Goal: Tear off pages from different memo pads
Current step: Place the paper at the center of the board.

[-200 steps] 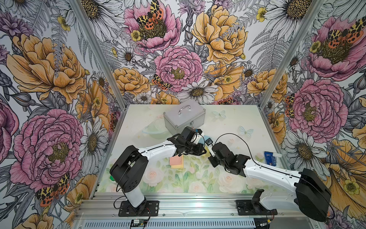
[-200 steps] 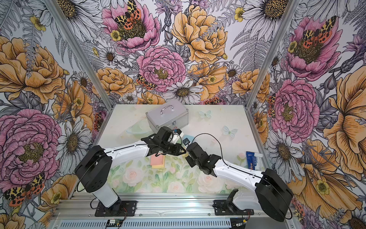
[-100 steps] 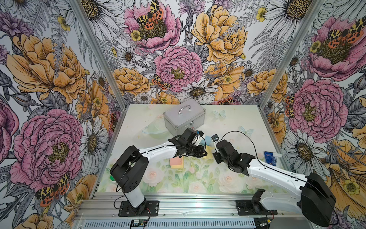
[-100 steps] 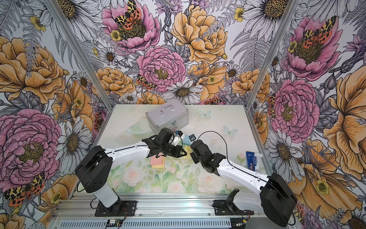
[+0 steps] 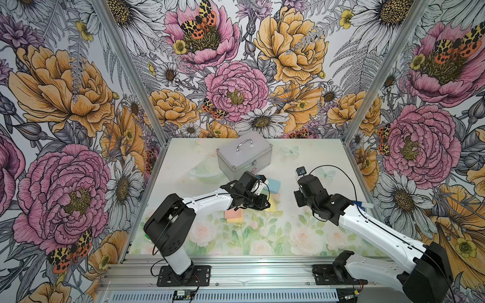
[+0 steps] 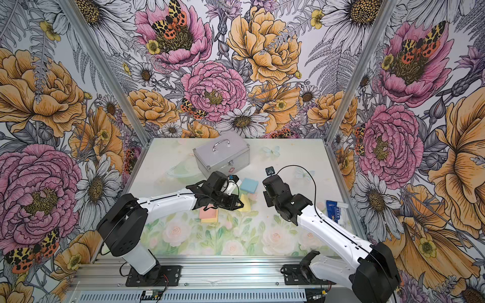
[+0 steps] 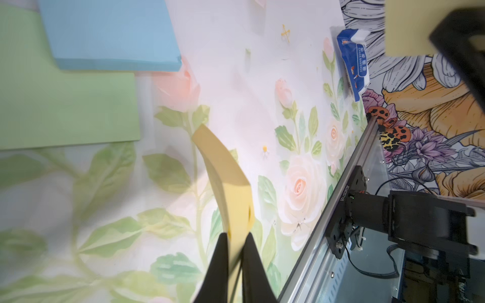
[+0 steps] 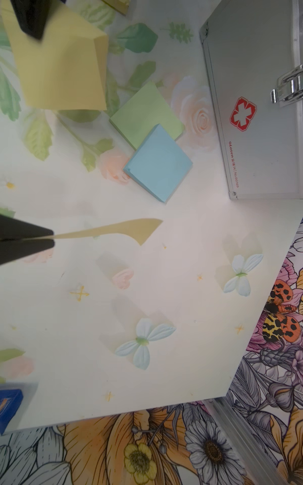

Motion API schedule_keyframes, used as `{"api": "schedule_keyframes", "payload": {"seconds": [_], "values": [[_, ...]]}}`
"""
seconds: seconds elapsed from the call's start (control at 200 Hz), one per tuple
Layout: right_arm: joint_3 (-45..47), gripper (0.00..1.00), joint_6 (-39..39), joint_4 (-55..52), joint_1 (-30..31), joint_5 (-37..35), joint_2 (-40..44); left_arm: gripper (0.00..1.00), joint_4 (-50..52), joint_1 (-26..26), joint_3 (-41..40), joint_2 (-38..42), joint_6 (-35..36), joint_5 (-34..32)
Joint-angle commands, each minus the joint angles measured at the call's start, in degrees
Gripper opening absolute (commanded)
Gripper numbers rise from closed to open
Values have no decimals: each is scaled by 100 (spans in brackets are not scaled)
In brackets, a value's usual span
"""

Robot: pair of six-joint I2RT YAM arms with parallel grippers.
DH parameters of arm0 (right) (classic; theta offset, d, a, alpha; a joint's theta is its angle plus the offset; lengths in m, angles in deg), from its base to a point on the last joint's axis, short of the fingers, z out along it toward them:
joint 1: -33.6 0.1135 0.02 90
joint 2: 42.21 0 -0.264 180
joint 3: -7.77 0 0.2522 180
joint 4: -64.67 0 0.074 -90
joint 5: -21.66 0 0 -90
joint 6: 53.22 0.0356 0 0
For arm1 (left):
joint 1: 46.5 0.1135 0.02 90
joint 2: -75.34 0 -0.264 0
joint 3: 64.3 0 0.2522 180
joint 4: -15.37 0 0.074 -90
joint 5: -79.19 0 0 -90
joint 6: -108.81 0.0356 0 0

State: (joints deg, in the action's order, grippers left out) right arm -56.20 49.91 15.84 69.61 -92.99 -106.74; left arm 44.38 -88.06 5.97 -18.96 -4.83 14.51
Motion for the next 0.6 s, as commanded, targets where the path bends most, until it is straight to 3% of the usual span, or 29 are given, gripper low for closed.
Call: {"api": "schedule_keyframes", "payload": {"seconds": [0.0, 0.14, 0.265, 0.42, 0.595], "values": [[-604, 0, 521, -1723, 188, -774, 7, 0, -60, 267, -264, 676, 20, -606], [-1243, 0, 1100, -3125, 676, -1369, -869, 0, -113, 313, -717, 1579, -44, -1409], [-1643, 0, 1231, -3590, 1363, -1436, -1734, 0, -117, 321, -1120, 2580, -149, -2171], [-1632, 0, 1135, -3629, 2077, -1337, -2420, 0, -123, 203, -1471, 3663, -270, -2884], [-1605, 0, 1201, -3628, 2772, -1403, -3351, 0, -106, -27, -1594, 4183, -332, -3240]]}}
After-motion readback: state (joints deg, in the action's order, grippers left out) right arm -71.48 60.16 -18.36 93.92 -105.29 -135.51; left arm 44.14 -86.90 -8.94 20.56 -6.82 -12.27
